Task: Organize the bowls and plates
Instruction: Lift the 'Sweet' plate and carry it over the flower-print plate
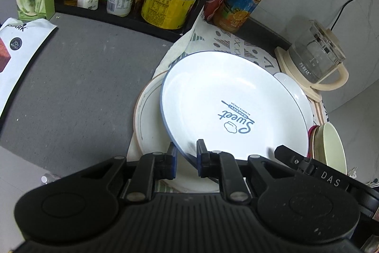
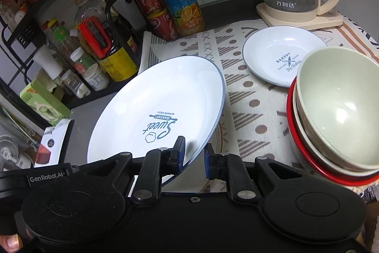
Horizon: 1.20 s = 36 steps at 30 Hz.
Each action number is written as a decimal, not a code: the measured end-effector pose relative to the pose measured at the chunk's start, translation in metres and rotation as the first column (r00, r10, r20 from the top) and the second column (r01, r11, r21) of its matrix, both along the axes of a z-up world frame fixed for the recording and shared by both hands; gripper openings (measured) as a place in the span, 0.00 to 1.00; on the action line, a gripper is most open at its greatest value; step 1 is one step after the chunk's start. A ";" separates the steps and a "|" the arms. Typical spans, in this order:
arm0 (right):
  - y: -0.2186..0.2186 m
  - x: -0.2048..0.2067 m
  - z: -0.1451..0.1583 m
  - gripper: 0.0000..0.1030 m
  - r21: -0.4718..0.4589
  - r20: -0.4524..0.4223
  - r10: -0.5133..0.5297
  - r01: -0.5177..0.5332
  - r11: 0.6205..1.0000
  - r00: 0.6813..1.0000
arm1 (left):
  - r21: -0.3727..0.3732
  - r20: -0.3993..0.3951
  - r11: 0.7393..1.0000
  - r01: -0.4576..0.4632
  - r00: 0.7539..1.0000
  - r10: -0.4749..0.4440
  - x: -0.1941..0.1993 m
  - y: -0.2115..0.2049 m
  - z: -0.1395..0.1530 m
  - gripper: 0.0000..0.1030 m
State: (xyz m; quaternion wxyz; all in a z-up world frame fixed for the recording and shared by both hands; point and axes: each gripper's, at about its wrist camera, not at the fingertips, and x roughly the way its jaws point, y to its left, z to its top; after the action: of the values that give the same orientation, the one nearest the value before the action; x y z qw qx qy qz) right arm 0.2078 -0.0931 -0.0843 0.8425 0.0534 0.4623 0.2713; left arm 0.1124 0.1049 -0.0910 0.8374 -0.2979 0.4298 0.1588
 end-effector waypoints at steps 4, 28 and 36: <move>-0.001 -0.007 -0.002 0.15 -0.014 -0.003 0.006 -0.006 1.000 1.000 | -0.006 -0.016 1.000 0.001 1.000 -0.001 -0.005 -0.001 -0.005 0.14; 0.008 -0.004 -0.025 0.15 -0.118 -0.071 -0.001 -0.007 0.993 0.998 | -0.044 -0.118 0.998 0.034 0.992 -0.039 0.013 0.000 -0.031 0.15; 0.020 -0.001 -0.030 0.14 -0.178 -0.067 0.019 -0.031 0.984 0.998 | 0.040 -0.176 0.996 0.076 0.982 -0.068 0.023 0.004 -0.023 0.22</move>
State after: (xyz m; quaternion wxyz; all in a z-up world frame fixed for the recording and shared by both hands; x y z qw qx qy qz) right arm 0.2063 -0.0728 -0.1139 0.8248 -0.0194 0.5127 0.2376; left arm 0.1355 0.1088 -0.1140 0.8086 -0.2475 0.5080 0.1639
